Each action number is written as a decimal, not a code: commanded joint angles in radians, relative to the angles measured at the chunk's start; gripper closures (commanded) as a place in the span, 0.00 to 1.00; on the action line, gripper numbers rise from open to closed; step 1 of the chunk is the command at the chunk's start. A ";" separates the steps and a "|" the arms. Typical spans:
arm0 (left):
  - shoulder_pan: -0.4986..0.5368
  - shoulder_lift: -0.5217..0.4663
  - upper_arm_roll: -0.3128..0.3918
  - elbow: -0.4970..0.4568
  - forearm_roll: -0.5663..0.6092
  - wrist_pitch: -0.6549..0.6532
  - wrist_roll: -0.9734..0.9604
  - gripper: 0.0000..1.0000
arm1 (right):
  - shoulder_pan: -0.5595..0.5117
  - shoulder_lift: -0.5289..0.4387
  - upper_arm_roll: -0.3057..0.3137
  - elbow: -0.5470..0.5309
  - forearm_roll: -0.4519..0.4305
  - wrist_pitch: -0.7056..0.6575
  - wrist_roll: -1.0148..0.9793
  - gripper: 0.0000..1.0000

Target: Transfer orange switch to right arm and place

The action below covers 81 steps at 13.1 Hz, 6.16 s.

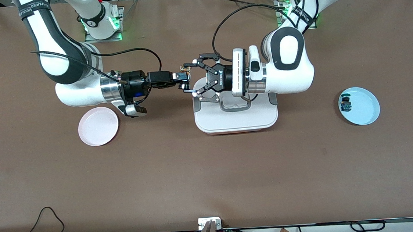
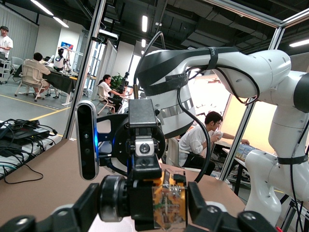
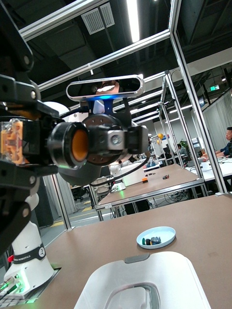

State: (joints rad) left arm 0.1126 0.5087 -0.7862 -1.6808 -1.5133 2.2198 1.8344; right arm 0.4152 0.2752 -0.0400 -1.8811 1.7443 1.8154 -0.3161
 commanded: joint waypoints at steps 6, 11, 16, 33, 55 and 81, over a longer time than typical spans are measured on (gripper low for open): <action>0.122 -0.085 -0.004 -0.016 0.114 -0.147 -0.206 0.00 | -0.012 -0.027 0.000 -0.001 -0.017 -0.019 -0.004 1.00; 0.183 -0.121 0.002 0.042 0.517 -0.310 -0.669 0.00 | -0.064 -0.053 0.000 0.002 -0.107 -0.047 -0.004 1.00; 0.168 -0.090 0.008 0.205 0.956 -0.478 -1.200 0.00 | -0.206 -0.067 -0.003 0.022 -0.412 -0.203 -0.008 1.00; -0.091 -0.316 0.555 0.306 1.611 -0.849 -1.954 0.00 | -0.297 -0.102 0.037 -0.033 -1.742 0.103 -0.766 1.00; -0.200 -0.564 0.815 -0.076 1.542 -0.543 -1.899 0.00 | -0.340 0.035 0.035 -0.418 -1.945 0.857 -0.986 1.00; -0.192 -0.558 0.805 -0.071 1.542 -0.543 -1.902 0.00 | -0.358 -0.113 0.034 0.108 -1.596 0.070 -0.355 0.00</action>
State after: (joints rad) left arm -0.0827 -0.0470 0.0177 -1.7677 0.0361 1.6967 -0.0604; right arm 0.0585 0.1466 -0.0112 -1.8332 0.0887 1.9523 -0.8335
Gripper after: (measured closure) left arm 0.000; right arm 0.000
